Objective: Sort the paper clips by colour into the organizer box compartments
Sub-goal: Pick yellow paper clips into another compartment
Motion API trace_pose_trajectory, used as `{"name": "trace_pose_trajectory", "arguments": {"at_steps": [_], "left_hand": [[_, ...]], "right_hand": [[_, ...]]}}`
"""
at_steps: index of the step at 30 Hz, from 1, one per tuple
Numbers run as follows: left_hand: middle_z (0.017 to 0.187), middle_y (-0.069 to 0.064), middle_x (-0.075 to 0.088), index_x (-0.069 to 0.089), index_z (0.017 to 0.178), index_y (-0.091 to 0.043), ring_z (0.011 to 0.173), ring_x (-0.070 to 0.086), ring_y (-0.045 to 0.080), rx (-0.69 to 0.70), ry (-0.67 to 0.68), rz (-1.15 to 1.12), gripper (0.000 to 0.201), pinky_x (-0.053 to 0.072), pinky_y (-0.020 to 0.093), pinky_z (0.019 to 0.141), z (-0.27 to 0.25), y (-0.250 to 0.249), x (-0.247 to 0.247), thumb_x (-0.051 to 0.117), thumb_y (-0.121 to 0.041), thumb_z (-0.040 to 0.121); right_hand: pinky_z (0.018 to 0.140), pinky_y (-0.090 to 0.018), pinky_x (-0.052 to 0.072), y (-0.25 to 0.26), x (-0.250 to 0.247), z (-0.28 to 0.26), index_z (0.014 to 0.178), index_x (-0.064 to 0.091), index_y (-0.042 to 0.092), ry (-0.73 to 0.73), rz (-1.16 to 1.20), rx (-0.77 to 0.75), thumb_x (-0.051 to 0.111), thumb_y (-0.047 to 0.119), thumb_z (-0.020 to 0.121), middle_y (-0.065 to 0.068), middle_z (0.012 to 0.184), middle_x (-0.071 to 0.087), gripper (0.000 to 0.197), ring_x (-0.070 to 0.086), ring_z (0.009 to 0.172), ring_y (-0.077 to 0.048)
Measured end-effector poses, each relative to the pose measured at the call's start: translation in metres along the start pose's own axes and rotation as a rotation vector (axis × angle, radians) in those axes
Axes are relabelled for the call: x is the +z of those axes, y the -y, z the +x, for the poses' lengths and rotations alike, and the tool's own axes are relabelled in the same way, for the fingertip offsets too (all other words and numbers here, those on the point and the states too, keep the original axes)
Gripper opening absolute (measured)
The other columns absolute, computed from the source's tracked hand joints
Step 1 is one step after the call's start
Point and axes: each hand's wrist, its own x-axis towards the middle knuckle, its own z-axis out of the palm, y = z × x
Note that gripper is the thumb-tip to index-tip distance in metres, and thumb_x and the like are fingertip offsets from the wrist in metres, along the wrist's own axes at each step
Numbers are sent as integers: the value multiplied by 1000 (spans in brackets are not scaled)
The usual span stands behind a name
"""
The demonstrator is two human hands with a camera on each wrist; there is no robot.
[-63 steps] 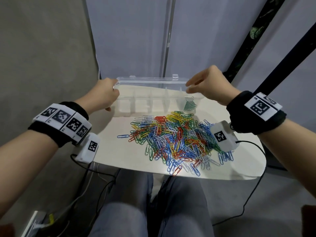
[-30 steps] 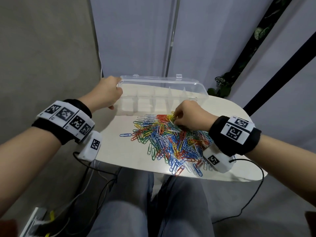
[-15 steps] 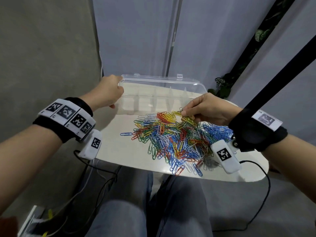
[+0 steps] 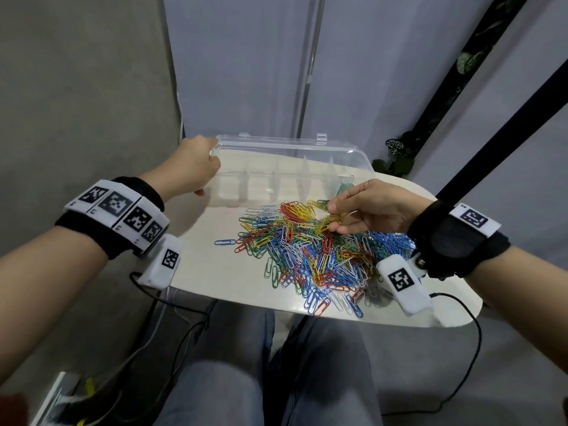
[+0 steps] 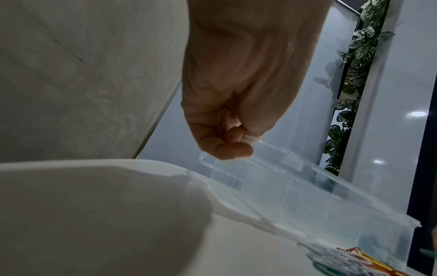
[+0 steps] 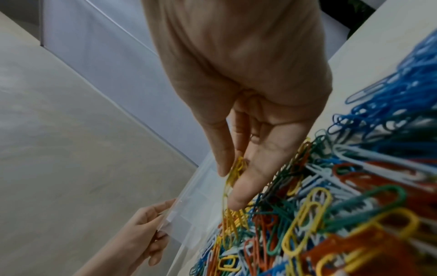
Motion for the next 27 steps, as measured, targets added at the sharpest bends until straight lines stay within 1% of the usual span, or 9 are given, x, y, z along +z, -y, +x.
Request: {"name": "trace_pose_trajectory", "arguments": {"at_steps": [4,8,12,14,16,18,20,22,27], "left_hand": [[76,17,53,52,128,-1,47,58,31,-10,0,-21,38,33,18,27,1,1,1,34,-5,95],[84,20,56,47,137,-4,49,59,33,-14,-4,-32,44,36,18,28,1,1,2,34,-6,95],[83,20,55,47,137,-4,49,59,32,-15,-10,-29,44,36,18,28,1,0,2,34,-6,96],[81,18,55,48,137,-4,50,60,32,-16,-9,-27,43,39,19,29,1,1,1,34,-6,96],[76,15,53,51,129,-1,48,60,31,-20,0,-21,38,37,19,29,2,2,1,34,-6,95],[73,13,52,52,123,-1,47,60,30,-19,2,-17,34,37,19,29,2,2,1,33,-6,95],[73,13,52,52,124,0,48,60,32,-9,1,-19,35,43,23,31,2,1,0,34,-5,95],[73,12,51,53,123,0,49,60,33,-1,3,-19,34,45,24,32,1,2,0,34,-4,94],[72,10,50,52,126,0,50,61,33,1,5,-14,37,51,31,41,4,4,1,34,-5,94]], "right_hand": [[57,-31,61,-1,-2,-1,90,64,-9,-29,-23,-53,59,-20,80,-20,69,68,16,71,63,-30],[53,-28,59,2,0,-5,85,59,-7,-115,-182,-197,67,-22,72,-21,65,69,22,70,57,-27],[56,-30,60,8,1,-6,80,61,-12,-145,-261,-280,72,-20,69,-23,66,69,18,70,56,-26],[55,-28,60,11,1,-6,76,65,-13,-176,-302,-329,74,-16,70,-22,62,68,12,68,52,-23],[52,-26,58,15,3,-6,73,69,-8,-196,-379,-372,75,-11,72,-18,59,66,8,63,48,-17],[46,-23,52,18,6,-7,74,73,-2,-198,-524,-400,78,-5,72,-12,59,65,6,56,46,-10],[44,-19,44,18,10,-7,76,76,3,-187,-649,-421,81,-2,70,-6,59,66,9,50,43,-2],[52,-16,46,15,14,-6,79,77,6,-125,-724,-413,81,-3,69,0,60,69,14,56,47,-1],[67,-27,54,3,21,-1,91,78,8,-71,-911,-362,85,3,66,-4,74,73,27,65,65,-15]]}}
